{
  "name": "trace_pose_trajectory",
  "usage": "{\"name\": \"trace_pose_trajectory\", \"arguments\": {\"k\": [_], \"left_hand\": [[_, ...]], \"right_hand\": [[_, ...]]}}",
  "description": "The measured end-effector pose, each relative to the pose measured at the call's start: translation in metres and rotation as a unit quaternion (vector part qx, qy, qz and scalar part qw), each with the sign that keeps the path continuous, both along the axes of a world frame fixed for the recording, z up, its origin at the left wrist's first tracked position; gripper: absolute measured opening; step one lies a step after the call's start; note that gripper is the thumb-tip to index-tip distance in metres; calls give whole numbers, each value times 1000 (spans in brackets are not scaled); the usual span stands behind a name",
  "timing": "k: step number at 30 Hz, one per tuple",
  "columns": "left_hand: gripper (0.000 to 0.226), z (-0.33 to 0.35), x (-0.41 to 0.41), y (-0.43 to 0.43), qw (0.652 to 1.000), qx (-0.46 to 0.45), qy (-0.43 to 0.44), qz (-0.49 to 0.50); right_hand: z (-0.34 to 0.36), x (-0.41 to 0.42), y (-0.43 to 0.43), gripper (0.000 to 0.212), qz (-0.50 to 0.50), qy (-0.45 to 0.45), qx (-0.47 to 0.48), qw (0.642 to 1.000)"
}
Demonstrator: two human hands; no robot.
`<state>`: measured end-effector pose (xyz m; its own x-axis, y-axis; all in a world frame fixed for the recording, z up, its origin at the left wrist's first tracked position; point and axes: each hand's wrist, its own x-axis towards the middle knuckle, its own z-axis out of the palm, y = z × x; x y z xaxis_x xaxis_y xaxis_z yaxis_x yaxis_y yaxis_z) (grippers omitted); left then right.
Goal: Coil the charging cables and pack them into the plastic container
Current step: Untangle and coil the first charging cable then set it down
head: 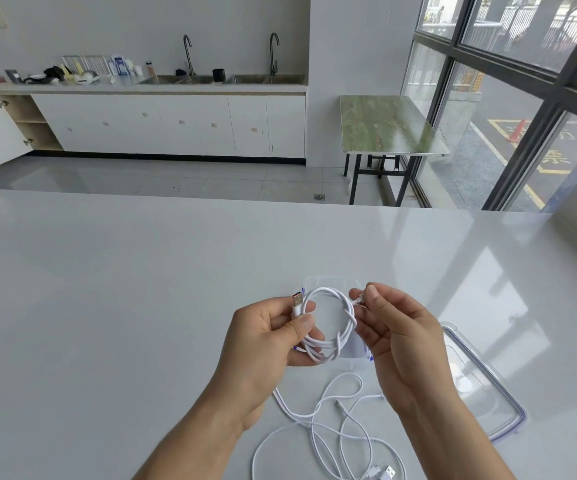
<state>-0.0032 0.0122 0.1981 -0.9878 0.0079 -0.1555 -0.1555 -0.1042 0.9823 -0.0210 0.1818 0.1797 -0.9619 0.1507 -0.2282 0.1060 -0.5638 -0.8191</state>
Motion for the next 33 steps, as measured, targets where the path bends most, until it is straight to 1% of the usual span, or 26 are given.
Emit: {"name": "trace_pose_trajectory", "arguments": {"k": [3,7,9,11,13,16,18,20,22,23,24,26,28,29,31,33], "left_hand": [[20,0,2,-4,1000,9,-18,-14],[19,-2,3,-1,998,8,-31,-55],[20,-2,3,0,997,-5,-30,-69],[20,-3,3,0,997,-22,-26,-75],[20,-5,1,0,997,-37,-20,-70],[20,-7,0,0,998,-43,-10,-54],[20,-7,0,0,998,-42,-6,-47],[20,-8,-1,1,998,-42,-5,-47],[19,-8,-1,2,998,-39,-6,-38],[19,-8,-2,2,999,-32,-6,-29],[18,-8,-2,1,1000,-21,-7,-21],[16,-6,-3,-1,1000,6,-13,-12],[16,-5,-4,-3,999,37,-25,-9],[16,-5,-5,-4,998,50,-31,-9],[17,-5,-4,-4,997,69,-41,-11],[17,-5,-3,-4,996,75,-46,-14]], "right_hand": [[2,-3,2,6,76,-10,20,997],[7,-4,1,25,142,-9,38,989],[7,-2,0,28,157,-8,41,987],[7,0,-1,30,159,-10,41,986],[5,1,0,31,155,-7,59,986],[3,6,2,38,153,17,110,982],[2,9,3,42,164,52,156,973],[-1,11,2,50,131,76,192,970],[-5,9,3,55,80,66,232,967],[-7,8,6,61,72,50,236,968],[-9,7,8,67,76,28,211,974],[-9,7,13,75,109,-15,93,990],[-9,10,19,72,141,-24,-36,989],[-10,11,22,66,156,-7,-76,985],[-13,13,24,49,178,41,-106,978],[-15,12,23,32,151,40,-86,984]]}}
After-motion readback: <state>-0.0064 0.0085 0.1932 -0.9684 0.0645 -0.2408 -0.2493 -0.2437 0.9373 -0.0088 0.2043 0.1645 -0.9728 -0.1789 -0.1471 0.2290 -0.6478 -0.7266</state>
